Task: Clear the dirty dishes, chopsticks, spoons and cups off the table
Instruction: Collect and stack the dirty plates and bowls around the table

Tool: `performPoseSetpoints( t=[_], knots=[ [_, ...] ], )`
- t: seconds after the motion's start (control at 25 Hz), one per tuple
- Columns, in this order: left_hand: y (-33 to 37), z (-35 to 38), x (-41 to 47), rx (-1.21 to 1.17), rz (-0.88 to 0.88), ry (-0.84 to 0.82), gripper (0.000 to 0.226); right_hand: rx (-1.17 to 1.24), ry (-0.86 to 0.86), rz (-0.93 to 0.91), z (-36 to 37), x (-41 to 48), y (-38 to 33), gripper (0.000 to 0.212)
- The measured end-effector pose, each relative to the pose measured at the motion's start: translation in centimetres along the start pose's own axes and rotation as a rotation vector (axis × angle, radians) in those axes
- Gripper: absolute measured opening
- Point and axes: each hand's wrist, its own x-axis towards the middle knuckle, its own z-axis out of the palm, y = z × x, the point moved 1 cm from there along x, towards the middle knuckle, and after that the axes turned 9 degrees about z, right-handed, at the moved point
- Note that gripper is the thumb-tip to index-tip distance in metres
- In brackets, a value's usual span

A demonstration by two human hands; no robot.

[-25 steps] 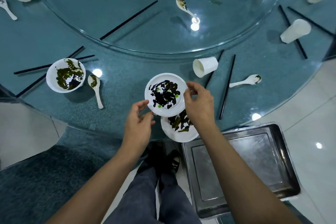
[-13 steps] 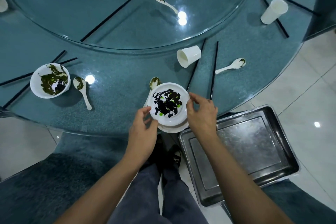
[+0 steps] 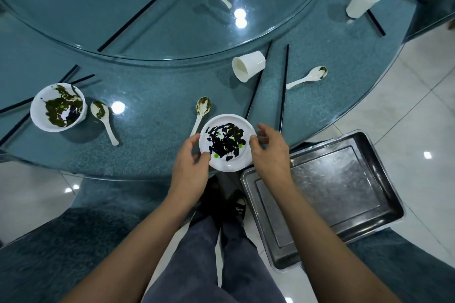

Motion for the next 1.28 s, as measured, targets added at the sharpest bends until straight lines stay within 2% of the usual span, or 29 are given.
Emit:
performPoseSetpoints(
  t=[0.12, 0.36, 0.68, 0.96, 1.28],
  knots=[
    [-0.6, 0.4, 0.6, -0.044, -0.033, -0.007, 0.049, -0.006, -0.038, 0.034, 0.2, 0.3, -0.2, 0.031],
    [-0.4, 1.0, 0.7, -0.101, 0.001, -0.002, 0.044, 0.12, -0.042, 0.097, -0.1, 0.2, -0.1, 0.026],
    [0.1, 2.1, -1.4, -0.042, 0.062, -0.038, 0.046, 0.261, 0.009, 0.112, -1.8, -1.6, 2.7, 0.021],
    [0.4, 6.6, -3.0, 0.031, 0.139, -0.174, 0.046, 0.36, 0.116, 0.168, -6.3, -2.4, 6.9, 0.021],
    [0.5, 15.1, -4.9, 0.146, 0.191, -0.388, 0.048, 0.468, 0.276, 0.29, -12.3, -2.7, 14.5, 0.024]
  ],
)
